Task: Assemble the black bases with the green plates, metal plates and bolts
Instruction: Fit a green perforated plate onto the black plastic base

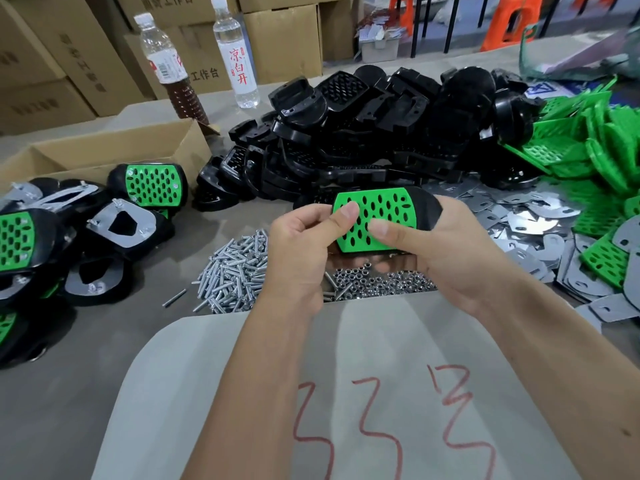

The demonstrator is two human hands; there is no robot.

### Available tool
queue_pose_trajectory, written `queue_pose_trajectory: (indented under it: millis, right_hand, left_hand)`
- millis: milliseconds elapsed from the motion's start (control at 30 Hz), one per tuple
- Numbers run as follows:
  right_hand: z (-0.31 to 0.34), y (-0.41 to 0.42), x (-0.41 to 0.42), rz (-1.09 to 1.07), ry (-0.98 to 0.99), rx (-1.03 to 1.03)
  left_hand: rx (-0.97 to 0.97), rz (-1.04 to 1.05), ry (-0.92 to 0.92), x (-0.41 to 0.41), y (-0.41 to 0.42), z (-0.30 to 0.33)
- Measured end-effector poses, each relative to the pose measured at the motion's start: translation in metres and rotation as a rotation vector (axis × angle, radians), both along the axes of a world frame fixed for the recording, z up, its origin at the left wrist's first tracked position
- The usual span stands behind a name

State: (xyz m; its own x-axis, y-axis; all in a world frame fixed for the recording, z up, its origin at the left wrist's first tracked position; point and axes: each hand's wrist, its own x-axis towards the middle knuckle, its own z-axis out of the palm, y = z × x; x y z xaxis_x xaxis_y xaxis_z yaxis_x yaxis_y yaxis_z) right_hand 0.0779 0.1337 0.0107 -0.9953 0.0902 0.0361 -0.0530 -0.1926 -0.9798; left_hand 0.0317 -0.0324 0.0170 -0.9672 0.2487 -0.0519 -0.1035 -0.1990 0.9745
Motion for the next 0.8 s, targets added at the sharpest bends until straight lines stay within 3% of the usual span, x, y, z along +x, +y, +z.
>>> queue_pose_trajectory:
  millis: [167, 333, 500, 567, 700, 800]
  right_hand:
    - [-0.001, 0.002, -0.001, -0.162, -0.010, 0.224]
    - [-0.007, 0.003, -0.006, -0.304, 0.212, 0.499]
    - [-0.012, -0.001, -0.006, -0.196, 0.330, 1.009]
    - [-0.013, -0.002, -0.008, -0.185, 0.356, 1.020]
    - [-0.011, 0.000, -0.005, -0.236, 0.364, 0.841]
    - [-0.011, -0.002, -0.006, -0.330, 0.411, 0.883]
  left_hand:
    - [-0.205, 0.026, 0.158, 0.000, 0.003, -0.011]
    - [0.074, -0.114, -0.145, 0.001, 0.002, -0.004]
    - [0.116, -0.009, -0.162, 0.003, 0.009, -0.004]
    - [0.080, -0.009, -0.104, 0.002, 0.011, -0.006]
    - [-0.039, 0.041, 0.082, -0.004, 0.007, -0.006]
    - [-0.182, 0.180, 0.167, -0.012, 0.007, -0.009]
